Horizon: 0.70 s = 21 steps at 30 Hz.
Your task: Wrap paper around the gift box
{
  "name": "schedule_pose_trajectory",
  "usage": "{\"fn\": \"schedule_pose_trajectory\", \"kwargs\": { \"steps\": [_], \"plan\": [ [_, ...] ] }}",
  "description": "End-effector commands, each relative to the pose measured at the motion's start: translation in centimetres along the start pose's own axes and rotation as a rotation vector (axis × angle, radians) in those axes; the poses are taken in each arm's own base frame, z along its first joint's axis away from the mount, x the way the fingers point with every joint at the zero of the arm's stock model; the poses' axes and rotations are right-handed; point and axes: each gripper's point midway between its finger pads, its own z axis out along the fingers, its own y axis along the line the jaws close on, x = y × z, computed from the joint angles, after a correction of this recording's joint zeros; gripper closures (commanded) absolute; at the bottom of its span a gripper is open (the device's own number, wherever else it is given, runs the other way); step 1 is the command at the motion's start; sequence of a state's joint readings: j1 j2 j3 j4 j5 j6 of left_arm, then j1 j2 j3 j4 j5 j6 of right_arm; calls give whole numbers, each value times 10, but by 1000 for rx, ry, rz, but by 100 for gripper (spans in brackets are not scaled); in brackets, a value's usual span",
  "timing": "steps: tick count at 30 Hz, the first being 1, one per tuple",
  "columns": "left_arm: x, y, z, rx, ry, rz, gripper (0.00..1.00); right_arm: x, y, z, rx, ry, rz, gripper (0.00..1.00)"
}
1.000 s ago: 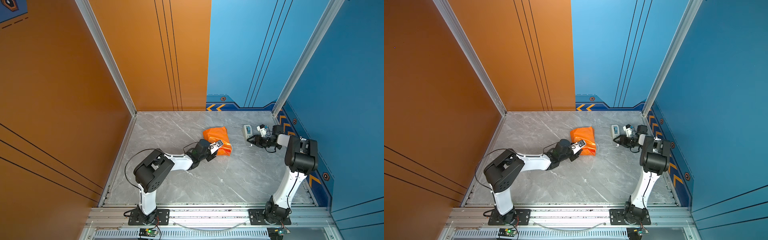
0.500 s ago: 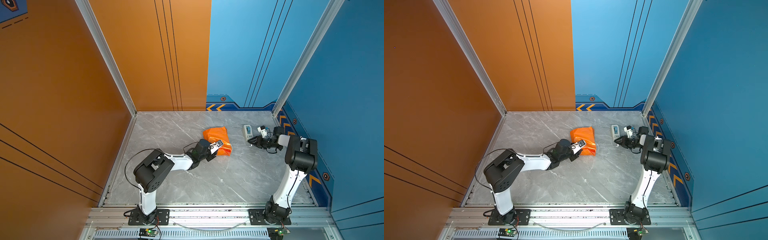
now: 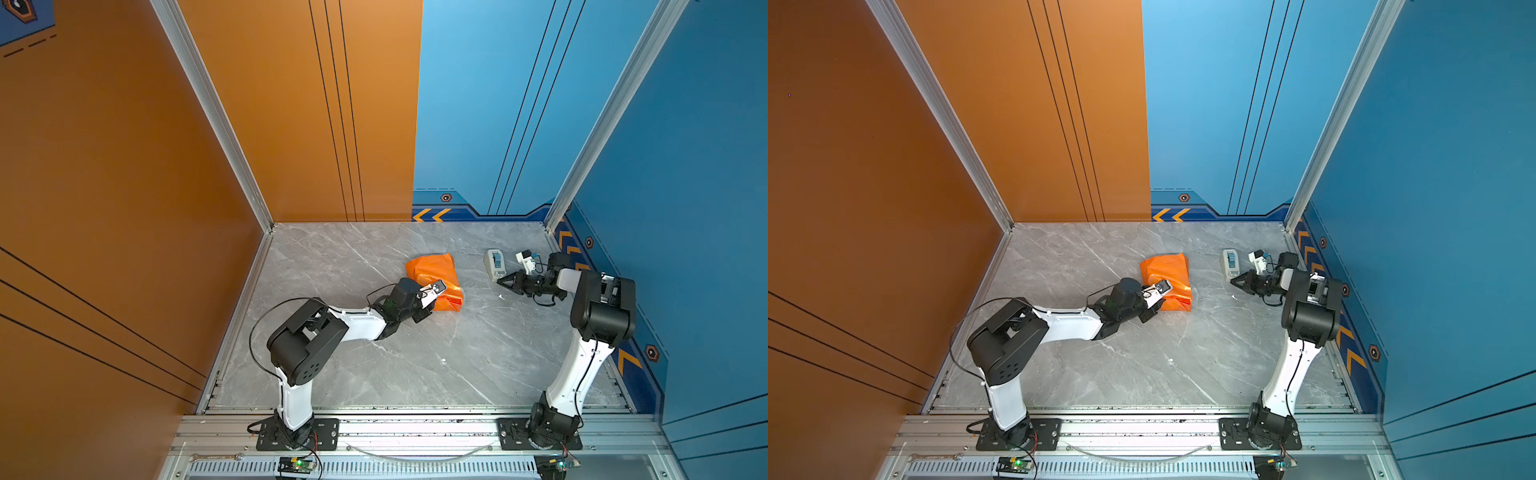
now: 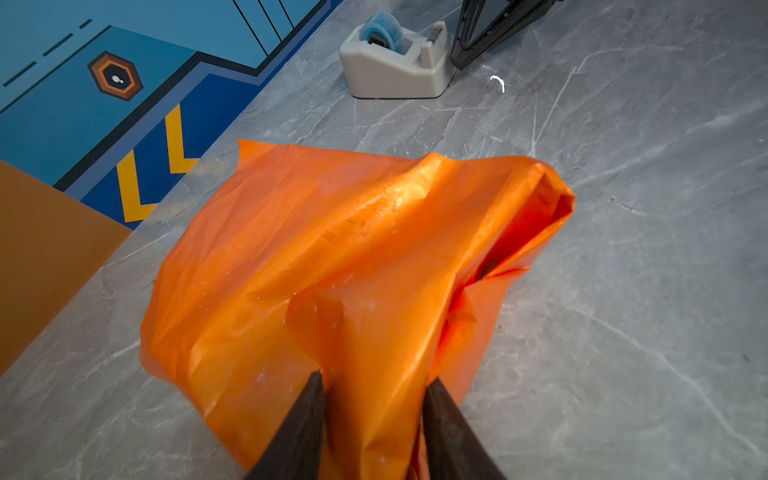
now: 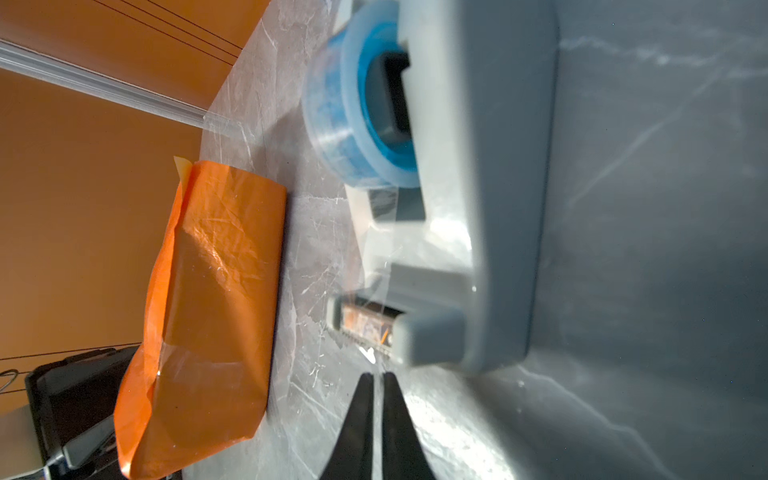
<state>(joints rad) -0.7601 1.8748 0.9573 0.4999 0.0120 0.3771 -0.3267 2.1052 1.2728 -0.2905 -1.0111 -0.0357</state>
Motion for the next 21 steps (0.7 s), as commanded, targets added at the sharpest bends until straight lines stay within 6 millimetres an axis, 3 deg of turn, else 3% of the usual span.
{"fn": "schedule_pose_trajectory", "kwargs": {
  "steps": [1,8,21],
  "plan": [
    [96,-32,-5,113,317,-13,61,1,4,-2,-41,12,27,100],
    [97,-32,-4,112,318,-12,61,10,6,-4,-69,60,181,100],
    [97,-32,-7,110,324,-5,61,28,-33,3,46,110,359,100]
  ]
}}
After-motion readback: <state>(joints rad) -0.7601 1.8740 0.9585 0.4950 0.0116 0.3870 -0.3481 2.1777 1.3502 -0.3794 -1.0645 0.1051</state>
